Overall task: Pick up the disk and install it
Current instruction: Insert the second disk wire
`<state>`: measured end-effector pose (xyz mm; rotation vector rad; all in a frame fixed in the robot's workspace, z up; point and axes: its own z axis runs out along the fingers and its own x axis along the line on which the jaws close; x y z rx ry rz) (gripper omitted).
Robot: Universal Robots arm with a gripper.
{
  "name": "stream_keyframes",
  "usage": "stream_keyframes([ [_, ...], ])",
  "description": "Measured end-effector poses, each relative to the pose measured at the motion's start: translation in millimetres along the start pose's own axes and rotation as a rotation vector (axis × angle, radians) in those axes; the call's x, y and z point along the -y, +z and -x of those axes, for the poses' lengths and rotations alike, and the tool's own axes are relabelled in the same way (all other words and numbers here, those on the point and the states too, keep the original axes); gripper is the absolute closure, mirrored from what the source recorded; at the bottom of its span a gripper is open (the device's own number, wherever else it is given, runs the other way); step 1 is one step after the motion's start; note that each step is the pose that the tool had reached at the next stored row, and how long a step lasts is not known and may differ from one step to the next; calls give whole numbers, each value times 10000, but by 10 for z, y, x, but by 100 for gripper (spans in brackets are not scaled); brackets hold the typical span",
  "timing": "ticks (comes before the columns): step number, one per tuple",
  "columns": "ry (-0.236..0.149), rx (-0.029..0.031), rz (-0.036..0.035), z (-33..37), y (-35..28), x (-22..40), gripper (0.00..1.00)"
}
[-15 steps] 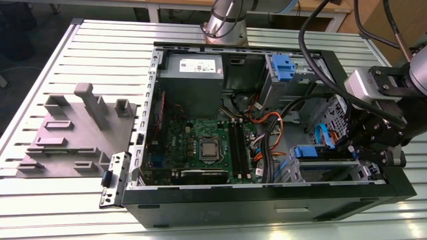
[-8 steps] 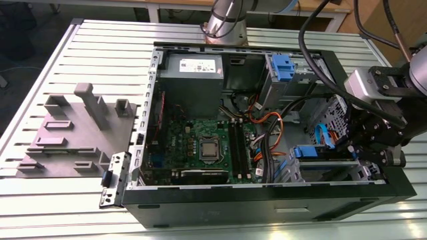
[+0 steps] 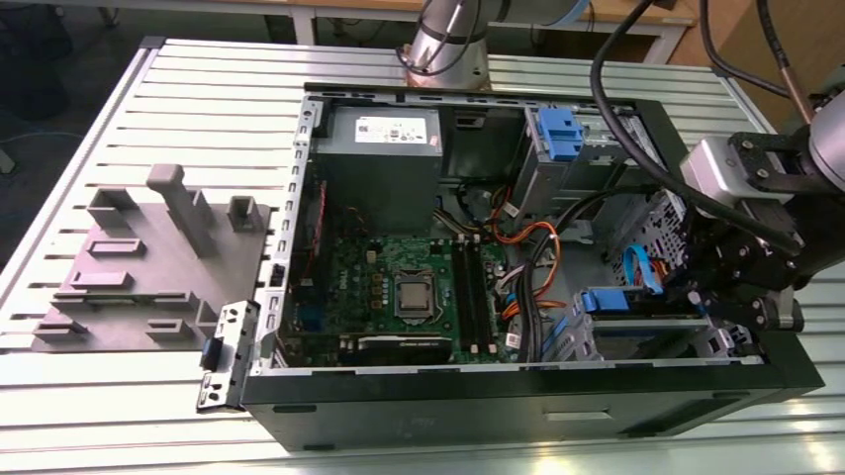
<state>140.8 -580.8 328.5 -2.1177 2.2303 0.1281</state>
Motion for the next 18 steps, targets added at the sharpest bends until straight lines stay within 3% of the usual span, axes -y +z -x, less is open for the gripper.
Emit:
stream_keyframes([
  [10, 0, 4, 1, 21, -202, -3, 76],
  [16, 0, 3, 12, 22, -207, -3, 76],
  [17, 10, -4, 112, 21, -208, -1, 76],
  [18, 28, -12, 270, 21, -207, 0, 76],
])
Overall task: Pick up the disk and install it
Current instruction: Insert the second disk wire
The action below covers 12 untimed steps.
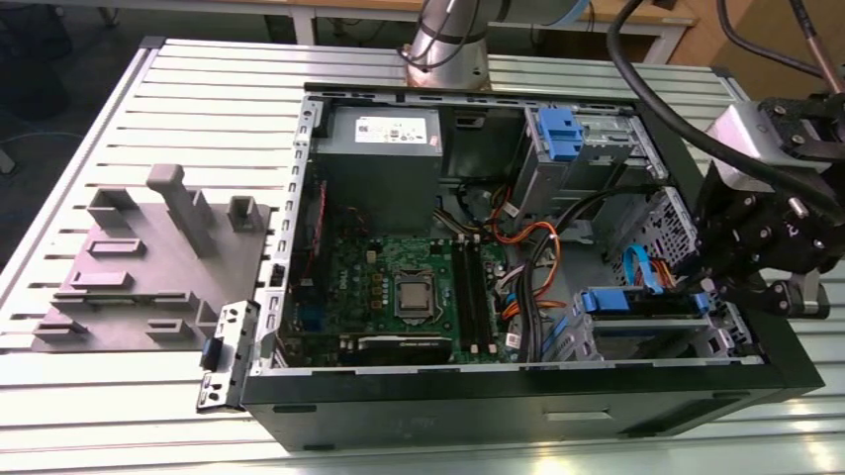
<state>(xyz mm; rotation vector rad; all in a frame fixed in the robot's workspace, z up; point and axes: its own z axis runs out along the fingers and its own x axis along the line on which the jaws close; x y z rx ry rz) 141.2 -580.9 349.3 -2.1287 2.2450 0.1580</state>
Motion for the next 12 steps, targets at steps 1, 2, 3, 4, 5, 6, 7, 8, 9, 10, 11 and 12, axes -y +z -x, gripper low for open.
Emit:
stream_keyframes([
  [1, 3, -2, 35, 1, 0, 0, 76],
  [2, 3, -1, 35, 1, 1, 0, 76],
  [3, 4, -1, 36, 1, 0, 0, 76],
  [4, 4, 0, 36, 0, 1, 0, 76],
  [5, 3, 2, 32, 0, 2, -2, 76],
  [6, -2, 6, 29, 0, 0, -2, 76],
  [7, -7, 6, 29, 1, -7, -2, 76],
  [8, -10, 6, 28, 1, -13, -3, 76],
  [9, -11, 7, 29, 2, -14, -3, 76],
  [10, -11, 8, 29, 2, -14, -3, 76],
  [11, -11, 8, 29, 2, -15, -3, 76],
  [12, -11, 6, 29, 2, -17, -3, 76],
])
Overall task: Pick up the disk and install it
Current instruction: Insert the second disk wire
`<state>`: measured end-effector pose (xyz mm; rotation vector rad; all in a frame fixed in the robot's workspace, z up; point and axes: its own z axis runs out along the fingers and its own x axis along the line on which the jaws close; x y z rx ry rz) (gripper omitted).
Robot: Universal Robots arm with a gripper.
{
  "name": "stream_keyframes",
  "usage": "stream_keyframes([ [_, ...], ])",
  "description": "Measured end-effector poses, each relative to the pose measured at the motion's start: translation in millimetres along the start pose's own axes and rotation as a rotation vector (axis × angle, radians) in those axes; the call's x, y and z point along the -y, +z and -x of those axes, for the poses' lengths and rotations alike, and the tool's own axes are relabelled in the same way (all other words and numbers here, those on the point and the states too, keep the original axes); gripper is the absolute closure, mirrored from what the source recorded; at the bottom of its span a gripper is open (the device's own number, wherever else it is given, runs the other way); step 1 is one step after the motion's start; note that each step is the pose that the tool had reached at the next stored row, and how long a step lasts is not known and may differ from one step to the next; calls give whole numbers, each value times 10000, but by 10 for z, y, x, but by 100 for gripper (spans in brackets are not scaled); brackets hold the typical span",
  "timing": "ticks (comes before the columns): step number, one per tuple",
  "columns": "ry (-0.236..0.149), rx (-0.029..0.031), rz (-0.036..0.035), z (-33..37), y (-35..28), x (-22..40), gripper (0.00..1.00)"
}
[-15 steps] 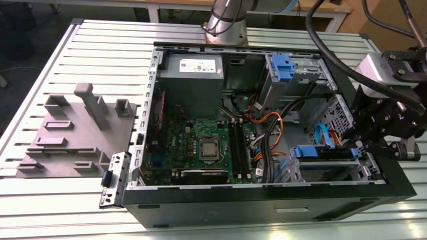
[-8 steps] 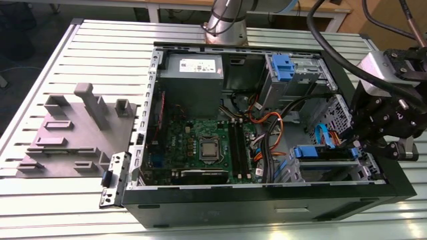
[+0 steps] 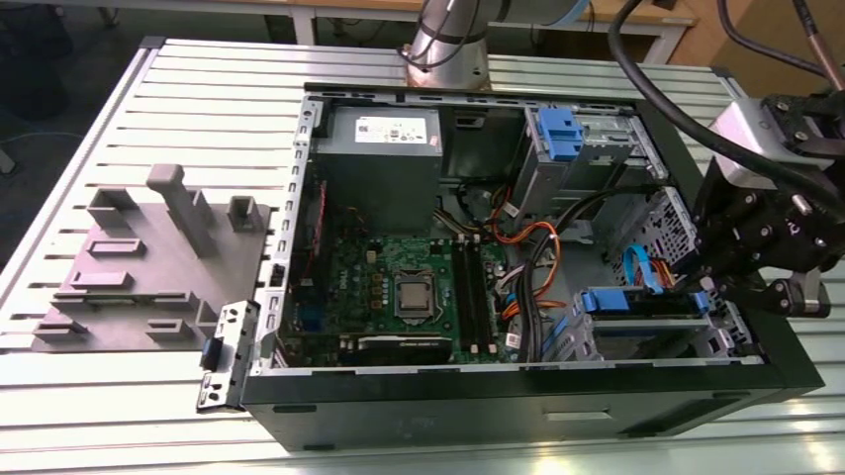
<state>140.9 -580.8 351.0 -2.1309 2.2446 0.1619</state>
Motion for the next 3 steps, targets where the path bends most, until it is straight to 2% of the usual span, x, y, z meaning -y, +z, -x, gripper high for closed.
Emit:
stream_keyframes([
  [3, 0, -1, 0, 0, -2, 0, 76],
])
